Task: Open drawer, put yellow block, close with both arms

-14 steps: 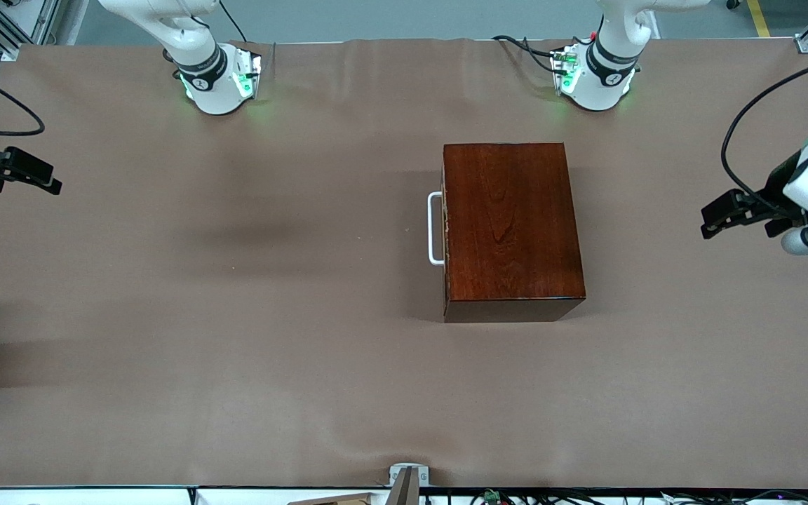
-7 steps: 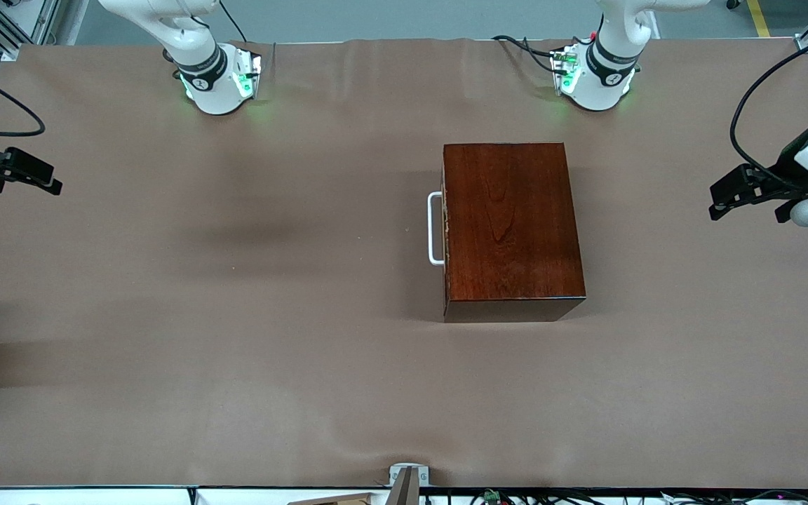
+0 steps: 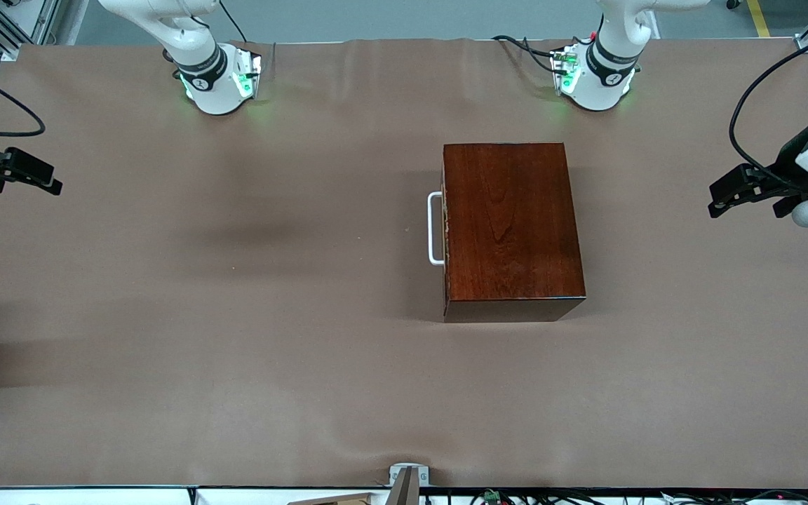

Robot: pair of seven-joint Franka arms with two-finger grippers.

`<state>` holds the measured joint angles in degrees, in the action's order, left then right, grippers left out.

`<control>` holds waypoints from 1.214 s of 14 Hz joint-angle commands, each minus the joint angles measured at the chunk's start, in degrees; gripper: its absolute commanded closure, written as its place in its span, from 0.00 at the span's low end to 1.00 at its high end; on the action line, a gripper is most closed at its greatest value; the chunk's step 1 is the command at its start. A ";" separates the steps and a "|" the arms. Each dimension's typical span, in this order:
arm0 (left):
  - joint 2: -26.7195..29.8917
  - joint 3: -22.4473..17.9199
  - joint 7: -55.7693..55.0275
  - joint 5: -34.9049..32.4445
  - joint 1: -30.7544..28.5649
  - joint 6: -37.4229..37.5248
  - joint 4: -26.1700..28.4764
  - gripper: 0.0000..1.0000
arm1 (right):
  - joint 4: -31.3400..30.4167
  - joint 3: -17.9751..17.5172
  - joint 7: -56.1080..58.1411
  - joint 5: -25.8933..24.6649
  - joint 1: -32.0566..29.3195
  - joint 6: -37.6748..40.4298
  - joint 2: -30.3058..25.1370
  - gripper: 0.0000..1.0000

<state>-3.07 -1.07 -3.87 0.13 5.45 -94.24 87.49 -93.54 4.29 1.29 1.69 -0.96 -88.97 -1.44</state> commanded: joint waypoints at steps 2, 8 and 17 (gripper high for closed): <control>0.87 -0.16 0.44 1.36 -0.27 0.73 0.31 0.00 | 0.82 -0.33 0.03 0.86 -0.44 0.55 0.30 0.00; 0.70 0.02 1.40 0.57 -0.18 3.62 0.40 0.00 | 0.82 -0.33 0.03 0.86 -0.44 0.55 0.30 0.00; 0.61 0.11 4.93 -0.22 -0.09 3.98 0.31 0.00 | 0.82 -0.33 0.03 0.77 -0.44 0.55 0.38 0.00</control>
<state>-3.07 -1.02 -0.23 0.13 5.45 -90.84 87.52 -93.54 4.29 1.29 1.69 -0.96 -88.97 -1.38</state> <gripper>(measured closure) 0.000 0.000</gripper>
